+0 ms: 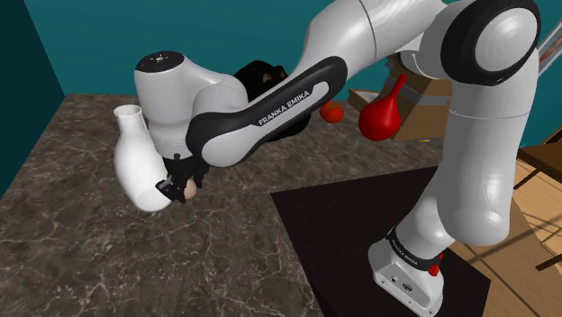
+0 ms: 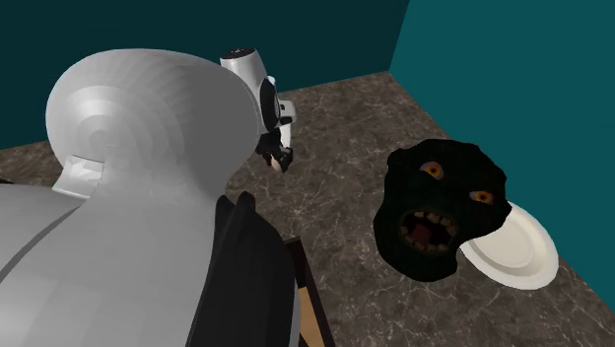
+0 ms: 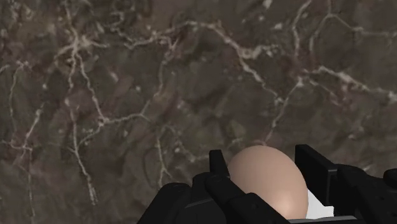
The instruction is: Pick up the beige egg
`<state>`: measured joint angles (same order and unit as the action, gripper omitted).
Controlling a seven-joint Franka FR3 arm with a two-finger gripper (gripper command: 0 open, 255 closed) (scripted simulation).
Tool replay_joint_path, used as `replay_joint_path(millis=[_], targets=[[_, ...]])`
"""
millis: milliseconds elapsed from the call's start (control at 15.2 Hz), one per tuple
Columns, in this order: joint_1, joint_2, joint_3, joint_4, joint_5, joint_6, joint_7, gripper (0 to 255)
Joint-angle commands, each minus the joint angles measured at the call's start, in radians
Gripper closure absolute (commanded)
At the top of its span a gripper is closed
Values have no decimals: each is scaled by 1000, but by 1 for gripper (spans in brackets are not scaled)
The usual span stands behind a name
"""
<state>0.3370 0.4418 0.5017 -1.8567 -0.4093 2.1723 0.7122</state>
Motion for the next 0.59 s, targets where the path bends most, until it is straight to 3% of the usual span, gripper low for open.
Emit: replay_joint_path(millis=[0,528], targets=[[-1,3,-1,-5,0,0,-1,255],[-5,-23,11,16,22,-42,-15,255]])
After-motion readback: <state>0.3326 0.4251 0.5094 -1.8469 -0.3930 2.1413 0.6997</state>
